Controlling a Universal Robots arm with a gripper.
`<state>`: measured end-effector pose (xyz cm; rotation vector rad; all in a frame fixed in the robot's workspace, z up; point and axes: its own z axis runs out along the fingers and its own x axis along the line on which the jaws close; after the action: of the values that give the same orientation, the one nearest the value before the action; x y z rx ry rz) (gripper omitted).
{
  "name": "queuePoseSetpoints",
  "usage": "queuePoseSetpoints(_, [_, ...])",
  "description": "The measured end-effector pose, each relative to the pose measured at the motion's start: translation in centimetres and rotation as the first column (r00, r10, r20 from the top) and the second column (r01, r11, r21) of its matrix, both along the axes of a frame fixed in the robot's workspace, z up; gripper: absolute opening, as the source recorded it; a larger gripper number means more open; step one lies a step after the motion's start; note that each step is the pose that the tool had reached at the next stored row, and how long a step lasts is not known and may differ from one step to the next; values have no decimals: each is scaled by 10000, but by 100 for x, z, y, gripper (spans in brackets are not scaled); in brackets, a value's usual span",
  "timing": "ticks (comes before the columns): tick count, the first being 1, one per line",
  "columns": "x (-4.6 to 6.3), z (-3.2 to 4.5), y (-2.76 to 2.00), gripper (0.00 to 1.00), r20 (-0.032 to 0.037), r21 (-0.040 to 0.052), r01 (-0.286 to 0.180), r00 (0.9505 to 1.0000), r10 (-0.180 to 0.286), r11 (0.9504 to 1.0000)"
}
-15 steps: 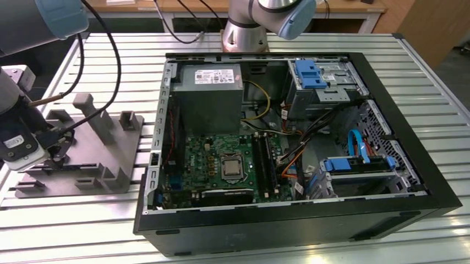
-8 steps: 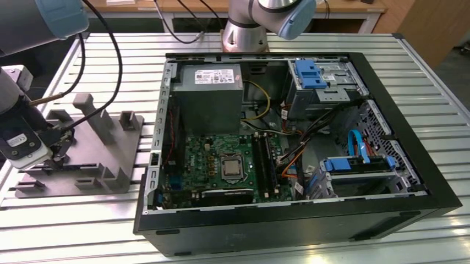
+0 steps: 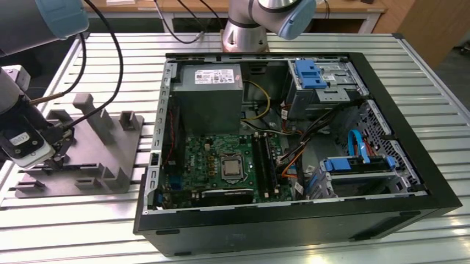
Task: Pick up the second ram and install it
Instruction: 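Pick up the second ram and move it above second insertion slot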
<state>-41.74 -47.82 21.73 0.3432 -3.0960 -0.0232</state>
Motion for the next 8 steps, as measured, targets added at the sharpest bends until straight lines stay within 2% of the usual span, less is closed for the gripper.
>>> queuePoseSetpoints(8, [0,0,0,10,0,0,-400,9992,400,9992])
